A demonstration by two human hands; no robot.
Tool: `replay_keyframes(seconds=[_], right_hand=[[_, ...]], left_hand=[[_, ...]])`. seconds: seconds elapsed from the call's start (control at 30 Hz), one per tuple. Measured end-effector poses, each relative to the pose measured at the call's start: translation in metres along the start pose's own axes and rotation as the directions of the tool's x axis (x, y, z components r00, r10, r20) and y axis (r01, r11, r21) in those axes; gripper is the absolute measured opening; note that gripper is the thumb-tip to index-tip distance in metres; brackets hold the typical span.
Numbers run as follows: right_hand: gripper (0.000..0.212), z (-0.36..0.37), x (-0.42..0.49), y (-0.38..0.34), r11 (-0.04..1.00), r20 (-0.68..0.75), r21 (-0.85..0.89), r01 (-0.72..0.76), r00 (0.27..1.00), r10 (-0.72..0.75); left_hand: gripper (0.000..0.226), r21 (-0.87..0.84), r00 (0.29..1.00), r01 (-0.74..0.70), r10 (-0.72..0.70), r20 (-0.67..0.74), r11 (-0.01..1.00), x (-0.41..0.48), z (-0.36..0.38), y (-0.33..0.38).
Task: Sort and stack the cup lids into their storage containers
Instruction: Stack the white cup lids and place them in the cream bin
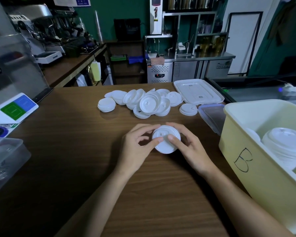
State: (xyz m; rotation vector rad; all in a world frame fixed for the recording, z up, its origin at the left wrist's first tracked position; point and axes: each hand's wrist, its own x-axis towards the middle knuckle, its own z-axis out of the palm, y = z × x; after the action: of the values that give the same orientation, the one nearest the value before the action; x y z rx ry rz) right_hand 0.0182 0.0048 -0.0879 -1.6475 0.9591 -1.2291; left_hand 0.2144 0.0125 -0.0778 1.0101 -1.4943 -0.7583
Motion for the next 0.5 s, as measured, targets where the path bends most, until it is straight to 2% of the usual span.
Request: replay_keyframes(seconds=[0.1, 0.23, 0.4, 0.5], right_hand=[[0.034, 0.0, 0.001, -0.002, 0.999, -0.018, 0.054, -0.002, 1.0, 0.003], [0.033, -0.001, 0.001, -0.002, 0.993, -0.012, 0.117, -0.027, 0.999, 0.029], [0.038, -0.003, 0.001, 0.001, 0.977, -0.007, 0.209, -0.049, 0.999, 0.052], [0.035, -0.004, 0.001, 0.001, 0.984, -0.017, 0.173, -0.049, 0.998, 0.053]], left_hand=[[0.037, -0.053, 0.994, 0.105, -0.103, 0.034, 0.993, 0.001, 0.002, -0.005], [0.05, -0.06, 0.969, 0.229, -0.221, 0.112, 0.972, 0.003, 0.001, -0.014], [0.063, -0.115, 0.962, 0.251, -0.234, 0.141, 0.961, 0.003, 0.005, -0.015], [0.065, -0.132, 0.973, 0.223, -0.212, 0.091, 0.966, 0.003, 0.009, -0.016]])
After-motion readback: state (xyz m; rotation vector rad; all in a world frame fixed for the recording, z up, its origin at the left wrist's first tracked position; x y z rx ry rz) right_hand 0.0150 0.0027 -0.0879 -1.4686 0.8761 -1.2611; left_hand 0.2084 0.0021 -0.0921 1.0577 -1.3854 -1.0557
